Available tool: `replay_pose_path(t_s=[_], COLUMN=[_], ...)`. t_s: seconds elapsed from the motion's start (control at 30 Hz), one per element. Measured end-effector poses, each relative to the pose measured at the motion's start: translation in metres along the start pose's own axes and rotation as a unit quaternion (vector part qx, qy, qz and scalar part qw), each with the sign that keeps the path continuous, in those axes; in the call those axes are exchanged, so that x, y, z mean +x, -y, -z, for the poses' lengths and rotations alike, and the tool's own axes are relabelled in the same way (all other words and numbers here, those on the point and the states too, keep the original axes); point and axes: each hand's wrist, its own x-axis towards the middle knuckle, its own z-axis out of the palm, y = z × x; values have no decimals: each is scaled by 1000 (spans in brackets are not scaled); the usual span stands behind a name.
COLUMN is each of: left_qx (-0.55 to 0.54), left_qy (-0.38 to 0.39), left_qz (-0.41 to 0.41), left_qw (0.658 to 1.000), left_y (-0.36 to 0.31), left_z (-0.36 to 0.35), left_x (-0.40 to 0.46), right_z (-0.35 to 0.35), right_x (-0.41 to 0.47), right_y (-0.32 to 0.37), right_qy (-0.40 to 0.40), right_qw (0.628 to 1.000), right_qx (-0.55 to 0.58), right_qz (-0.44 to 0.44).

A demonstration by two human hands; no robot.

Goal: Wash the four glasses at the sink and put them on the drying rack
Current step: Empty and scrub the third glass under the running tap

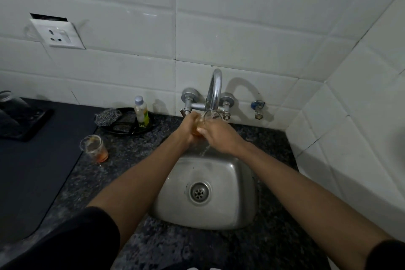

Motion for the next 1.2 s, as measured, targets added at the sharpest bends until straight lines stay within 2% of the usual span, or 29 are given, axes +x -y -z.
replay_pose_path(t_s=[0.07, 0.1, 0.13, 0.2, 0.27, 0.33, 0.43, 0.47, 0.57, 0.63, 0.67, 0.77, 0.8, 0.97, 1.03, 1.1, 1.13, 1.2], left_qx=[23, 34, 35, -1, -2, 13, 31, 35, 23, 18, 24, 38, 44, -7, -5, 27, 41, 43], left_qy=[15, 4, -1, 18, 2, 12, 35, 32, 25, 20, 24, 56, 53, 44, 50, 58, 58, 42], left_qz=[18, 14, 6, -8, -24, -22, -20, -18, -21, -16, -10, -10, -17, -50, -36, -22, -21, -25], left_qw=[999, 999, 999, 1000, 1000, 1000, 999, 999, 999, 1000, 999, 998, 997, 998, 998, 998, 997, 998], left_y=[-3, -5, -6, -7, -5, -3, -9, -12, -14, -11, -9, -13, -14, -14, -12, -15, -17, -19], left_z=[6, 6, 5, -2, -5, -6, -3, -4, -10, -12, -11, -5, -4, -13, -10, -7, -5, -5], left_x=[2, 1, -2, -9, -9, -11, -10, -11, -14, -15, -14, -15, -12, -20, -20, -20, -21, -21], right_z=[9, 8, 5, -4, -9, -1, 11, 9, -3, -7, -4, 6, 4, -12, -6, 3, 2, -5], right_x=[-3, -5, -8, -9, -4, -5, -11, -13, -11, -5, -6, -13, -15, -4, -6, -10, -12, -14], right_y=[-12, -18, -17, -7, 1, 2, -13, -17, -3, 3, 4, -8, -13, 0, 3, -2, -9, -5], right_qy=[24, 20, 13, -10, -33, -33, -1, -10, -41, -49, -47, -9, -8, -47, -43, -54, -58, -45], right_qw=[987, 982, 987, 1000, 995, 998, 987, 986, 998, 992, 995, 993, 990, 995, 998, 990, 984, 996], right_qx=[-132, -157, -139, -24, 60, 28, -147, -151, 35, 88, 64, -111, -128, 43, -5, -120, -148, -80], right_qz=[91, 100, 75, -13, -75, -55, 70, 71, -34, -75, -65, 47, 54, -77, -49, 53, 76, 15])
